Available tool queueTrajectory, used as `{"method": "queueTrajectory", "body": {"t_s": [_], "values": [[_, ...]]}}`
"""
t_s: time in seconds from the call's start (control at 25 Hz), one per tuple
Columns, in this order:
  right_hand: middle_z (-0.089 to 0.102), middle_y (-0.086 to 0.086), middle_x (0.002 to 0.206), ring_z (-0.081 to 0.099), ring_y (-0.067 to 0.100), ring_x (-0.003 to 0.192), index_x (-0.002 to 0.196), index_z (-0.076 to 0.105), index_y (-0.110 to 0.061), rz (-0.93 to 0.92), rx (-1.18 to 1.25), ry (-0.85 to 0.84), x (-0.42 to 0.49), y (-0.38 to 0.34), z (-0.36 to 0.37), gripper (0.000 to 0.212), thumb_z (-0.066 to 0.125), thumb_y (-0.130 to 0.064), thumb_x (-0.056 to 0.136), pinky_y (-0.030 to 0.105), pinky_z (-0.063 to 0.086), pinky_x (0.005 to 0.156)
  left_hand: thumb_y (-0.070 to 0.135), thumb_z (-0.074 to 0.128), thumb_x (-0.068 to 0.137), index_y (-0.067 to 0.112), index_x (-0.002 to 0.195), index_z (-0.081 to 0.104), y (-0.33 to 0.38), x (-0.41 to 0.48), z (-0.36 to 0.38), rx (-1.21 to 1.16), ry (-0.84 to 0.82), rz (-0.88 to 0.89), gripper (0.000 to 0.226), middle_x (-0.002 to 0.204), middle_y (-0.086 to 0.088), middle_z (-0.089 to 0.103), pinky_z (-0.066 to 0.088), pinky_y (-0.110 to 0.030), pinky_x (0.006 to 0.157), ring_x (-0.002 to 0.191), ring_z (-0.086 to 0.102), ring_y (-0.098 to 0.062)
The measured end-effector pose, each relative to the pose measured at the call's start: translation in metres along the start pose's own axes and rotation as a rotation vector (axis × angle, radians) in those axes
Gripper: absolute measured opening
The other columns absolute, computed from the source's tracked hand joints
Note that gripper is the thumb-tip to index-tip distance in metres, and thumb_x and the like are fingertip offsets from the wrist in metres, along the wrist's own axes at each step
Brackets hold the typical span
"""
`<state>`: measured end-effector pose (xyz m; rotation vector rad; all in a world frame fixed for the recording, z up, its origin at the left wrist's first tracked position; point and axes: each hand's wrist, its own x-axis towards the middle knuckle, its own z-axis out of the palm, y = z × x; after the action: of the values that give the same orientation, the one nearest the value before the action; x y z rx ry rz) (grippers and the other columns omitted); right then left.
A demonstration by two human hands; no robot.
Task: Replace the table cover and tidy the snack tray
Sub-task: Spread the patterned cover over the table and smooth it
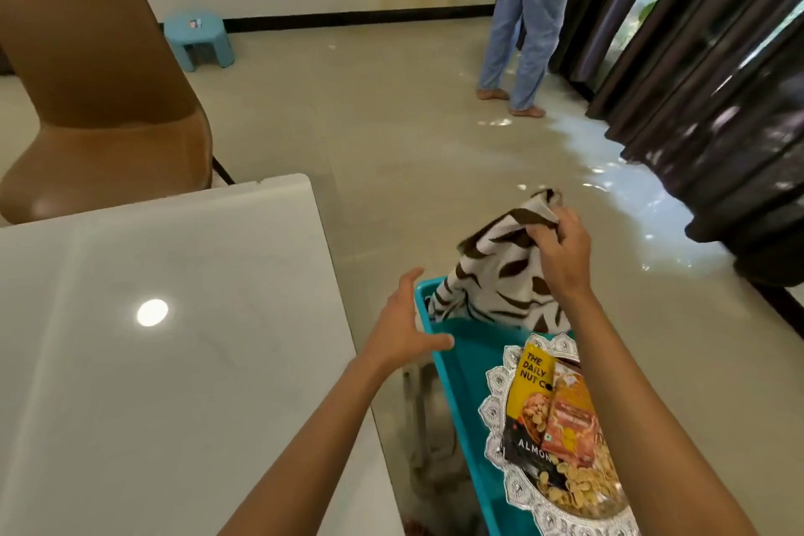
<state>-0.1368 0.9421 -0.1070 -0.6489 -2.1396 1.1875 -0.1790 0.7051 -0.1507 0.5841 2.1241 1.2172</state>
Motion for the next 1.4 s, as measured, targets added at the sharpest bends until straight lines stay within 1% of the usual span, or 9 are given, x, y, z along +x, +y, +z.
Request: {"method": "queueTrajectory", "body": {"t_s": [0.12,0.28,0.4,0.56,0.72,0.92,1.08,1.24,1.4], "values": [[0.052,0.019,0.084,0.052,0.017,0.081,0.083,0.058,-0.014,-0.078,0.321,-0.038,-0.017,-0.099,-0.001,0.006,0.053,-0.016,0.079,0.034,0.044,0.074,0.034,0.086,0.063,0.033,0.147,0.016,0.044,-0.018,-0.032,0.019,0.1,0.174,0.109,0.155,0.004,0.024,0.032,-0.033,0.111,0.137,0.03,-0.016],[0.055,-0.004,0.07,0.05,0.012,0.068,0.077,0.057,-0.016,-0.293,0.815,-0.324,-0.06,-0.244,0.002,0.01,0.048,-0.011,0.076,0.025,0.044,0.063,0.041,0.08,0.067,0.041,0.139,0.02,0.084,-0.089,-0.083,-0.125,0.252,0.383,0.094,0.143,0.016,0.035,0.036,-0.003,0.092,0.12,0.041,0.009],[0.052,-0.007,0.066,0.047,0.009,0.061,0.068,0.057,-0.021,-0.386,0.881,-0.635,-0.116,-0.33,0.026,0.015,0.047,-0.013,0.074,0.023,0.039,0.058,0.038,0.066,0.082,0.028,0.137,0.037,0.05,-0.175,-0.128,-0.661,0.359,0.432,0.063,0.136,0.007,0.052,0.049,-0.028,0.099,0.124,0.054,-0.01],[0.053,-0.003,0.074,0.052,0.01,0.071,0.07,0.058,-0.015,-0.489,0.617,-1.171,-0.261,-0.362,0.104,0.022,0.046,0.003,0.074,0.024,0.042,0.071,0.074,0.047,0.077,0.02,0.124,0.057,-0.071,-0.329,-0.186,-1.553,0.626,0.085,0.073,0.124,-0.02,0.062,0.052,-0.059,0.081,0.11,0.062,-0.042],[0.063,0.008,0.104,0.059,0.01,0.099,0.105,0.064,-0.016,-0.471,0.126,-1.872,-0.41,-0.328,0.176,0.022,0.051,-0.009,0.089,0.026,0.049,0.093,0.087,0.034,0.072,0.015,0.114,0.063,-0.184,-0.455,-0.199,-1.379,0.734,-0.328,0.088,0.112,-0.017,0.069,0.054,-0.044,0.075,0.101,0.065,-0.037],[0.022,0.002,0.157,0.021,0.02,0.144,0.149,0.024,-0.025,-0.531,-0.484,-1.499,-0.496,-0.251,0.21,0.087,0.068,-0.049,0.078,0.044,0.023,0.119,0.024,0.065,0.088,0.008,0.12,0.063,-0.251,-0.552,-0.173,-1.177,0.913,-0.497,0.036,0.114,-0.017,0.069,0.054,-0.04,0.082,0.102,0.065,-0.031],[-0.039,0.002,0.149,-0.037,0.026,0.136,0.144,-0.03,-0.032,-0.797,-0.854,-1.571,-0.5,-0.198,0.204,0.142,0.081,-0.057,0.059,0.044,-0.015,0.114,0.021,0.062,0.091,0.007,0.124,0.06,-0.24,-0.571,-0.174,-1.219,0.911,-0.375,0.036,0.114,-0.014,0.07,0.055,-0.036,0.079,0.106,0.066,-0.029],[-0.019,0.005,0.159,-0.021,0.026,0.144,0.146,-0.014,-0.047,-0.864,-0.759,-1.534,-0.494,-0.194,0.205,0.098,0.064,-0.038,0.087,0.042,-0.007,0.116,0.043,0.057,0.09,0.011,0.132,0.055,-0.239,-0.576,-0.158,-1.25,0.895,-0.387,0.053,0.121,-0.011,0.067,0.051,-0.041,0.092,0.114,0.061,-0.028],[0.058,0.001,0.132,0.049,0.016,0.125,0.125,0.057,-0.038,-0.347,-0.353,-1.576,-0.47,-0.229,0.203,0.03,0.042,-0.036,0.099,0.047,0.033,0.114,0.055,0.062,0.08,0.023,0.141,0.039,-0.259,-0.591,-0.139,-1.111,0.61,-0.582,0.073,0.14,-0.006,0.051,0.036,-0.059,0.104,0.132,0.044,-0.035]]}}
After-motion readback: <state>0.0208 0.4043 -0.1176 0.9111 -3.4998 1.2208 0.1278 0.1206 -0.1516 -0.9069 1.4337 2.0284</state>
